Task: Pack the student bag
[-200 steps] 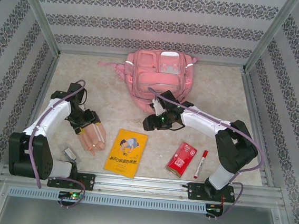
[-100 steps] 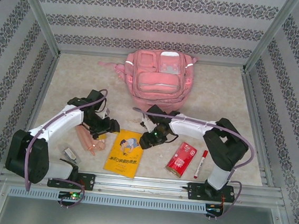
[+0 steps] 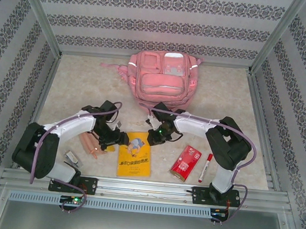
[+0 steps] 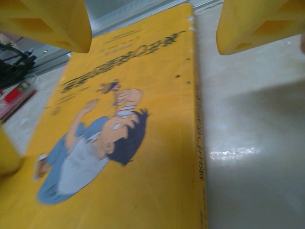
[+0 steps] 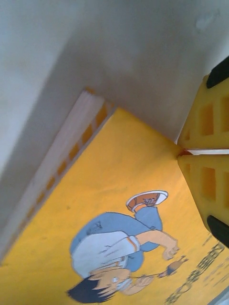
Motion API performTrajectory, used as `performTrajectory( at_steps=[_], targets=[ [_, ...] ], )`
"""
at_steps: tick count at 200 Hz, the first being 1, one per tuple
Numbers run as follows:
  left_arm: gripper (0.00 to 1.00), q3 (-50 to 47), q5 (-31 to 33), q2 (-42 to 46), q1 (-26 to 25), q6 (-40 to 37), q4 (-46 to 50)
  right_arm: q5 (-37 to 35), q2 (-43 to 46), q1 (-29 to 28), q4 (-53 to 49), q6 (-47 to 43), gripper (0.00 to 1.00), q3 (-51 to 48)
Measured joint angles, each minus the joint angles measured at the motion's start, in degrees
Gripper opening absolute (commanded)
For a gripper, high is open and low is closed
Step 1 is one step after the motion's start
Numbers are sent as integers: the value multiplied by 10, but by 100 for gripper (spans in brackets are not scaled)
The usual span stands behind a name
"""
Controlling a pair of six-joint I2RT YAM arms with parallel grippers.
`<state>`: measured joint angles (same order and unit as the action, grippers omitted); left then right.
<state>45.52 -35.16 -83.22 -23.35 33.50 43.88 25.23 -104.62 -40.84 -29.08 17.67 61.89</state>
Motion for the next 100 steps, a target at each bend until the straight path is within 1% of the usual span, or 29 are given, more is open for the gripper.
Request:
performTrajectory(
  at_steps=[34, 49, 66, 100],
  targets=[
    [69, 0, 13, -56, -7, 18, -44, 23, -8, 14, 9, 0, 9, 0],
    [67, -1, 13, -68, -6, 34, -55, 25, -9, 14, 10, 0, 9, 0],
    [63, -5, 8, -71, -6, 52, -64, 30, -9, 14, 11, 0, 9, 0],
    [51, -30, -7, -59, 3, 82, -93, 50, -15, 17, 20, 1, 8, -1]
  ],
)
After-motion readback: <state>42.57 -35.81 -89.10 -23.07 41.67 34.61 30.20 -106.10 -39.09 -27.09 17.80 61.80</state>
